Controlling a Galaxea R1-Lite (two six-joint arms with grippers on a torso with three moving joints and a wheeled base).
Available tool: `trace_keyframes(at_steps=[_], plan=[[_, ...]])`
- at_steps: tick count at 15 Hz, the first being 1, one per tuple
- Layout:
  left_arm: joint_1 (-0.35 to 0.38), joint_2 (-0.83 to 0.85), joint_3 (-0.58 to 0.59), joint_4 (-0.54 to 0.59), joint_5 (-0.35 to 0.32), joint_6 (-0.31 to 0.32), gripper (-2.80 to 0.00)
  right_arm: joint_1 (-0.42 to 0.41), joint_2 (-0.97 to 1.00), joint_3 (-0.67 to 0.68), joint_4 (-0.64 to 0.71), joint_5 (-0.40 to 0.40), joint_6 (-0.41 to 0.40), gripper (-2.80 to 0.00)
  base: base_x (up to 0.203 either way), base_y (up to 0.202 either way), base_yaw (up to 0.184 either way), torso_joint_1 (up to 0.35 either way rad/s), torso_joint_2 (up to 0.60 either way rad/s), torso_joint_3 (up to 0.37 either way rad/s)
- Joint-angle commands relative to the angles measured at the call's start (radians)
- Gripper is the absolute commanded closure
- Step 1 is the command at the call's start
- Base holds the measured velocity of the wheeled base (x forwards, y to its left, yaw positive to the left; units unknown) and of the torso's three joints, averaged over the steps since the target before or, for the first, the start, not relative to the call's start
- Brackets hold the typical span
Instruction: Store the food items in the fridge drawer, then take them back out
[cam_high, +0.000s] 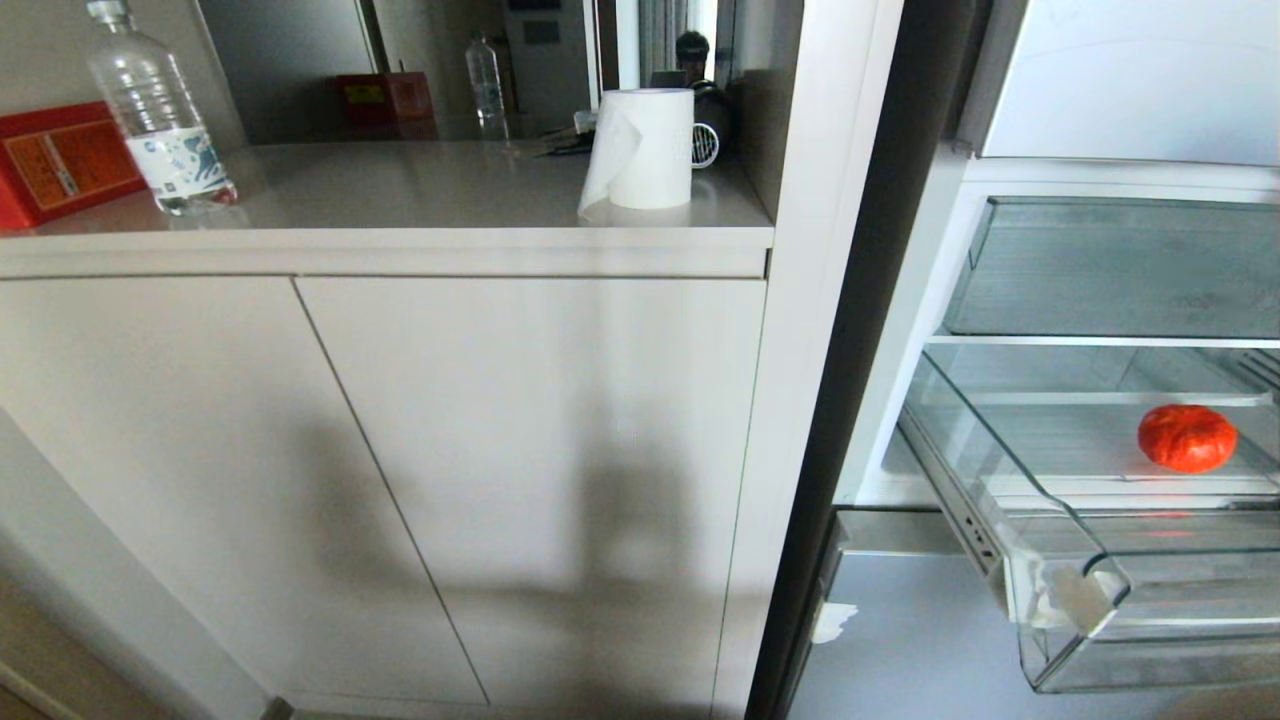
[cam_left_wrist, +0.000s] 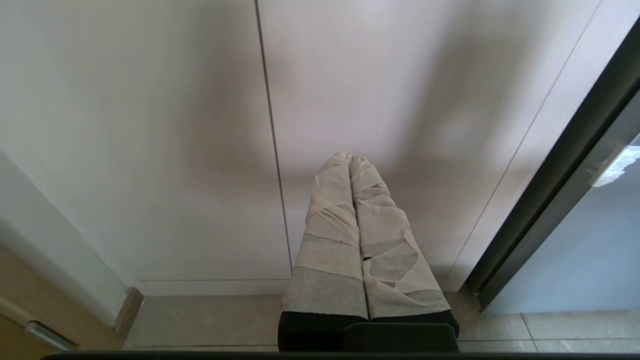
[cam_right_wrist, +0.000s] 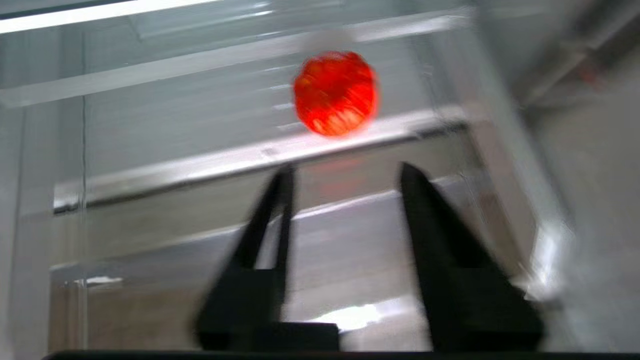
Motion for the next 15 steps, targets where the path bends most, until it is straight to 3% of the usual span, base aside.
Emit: trace_keyframes(at_steps=[1,5,7,11,15], plan=[[0.0,0.0,0.0,0.0,0.001,0.0,0.0,0.047,0.169,-0.068,0.003,-0.01,0.0,-2.8,0.0,0.0,0.0,0.0,0.0,0.0],[0.0,0.0,0.0,0.0,0.001,0.0,0.0,0.16,0.366,-0.209,0.003,-0.116,-0.002,-2.8,0.0,0.0,0.0,0.0,0.0,0.0],[0.0,0.0,0.0,0.0,0.001,0.0,0.0,0.194,0.43,-0.24,-0.003,-0.215,0.002,-2.8,0.0,0.0,0.0,0.0,0.0,0.0],[0.0,0.0,0.0,0.0,0.001,0.0,0.0,0.215,0.493,-0.245,-0.104,-0.295,0.006,-2.8,0.0,0.0,0.0,0.0,0.0,0.0],[0.0,0.0,0.0,0.0,0.001,0.0,0.0,0.217,0.529,-0.246,-0.146,-0.312,0.014,-2.8,0.0,0.0,0.0,0.0,0.0,0.0]])
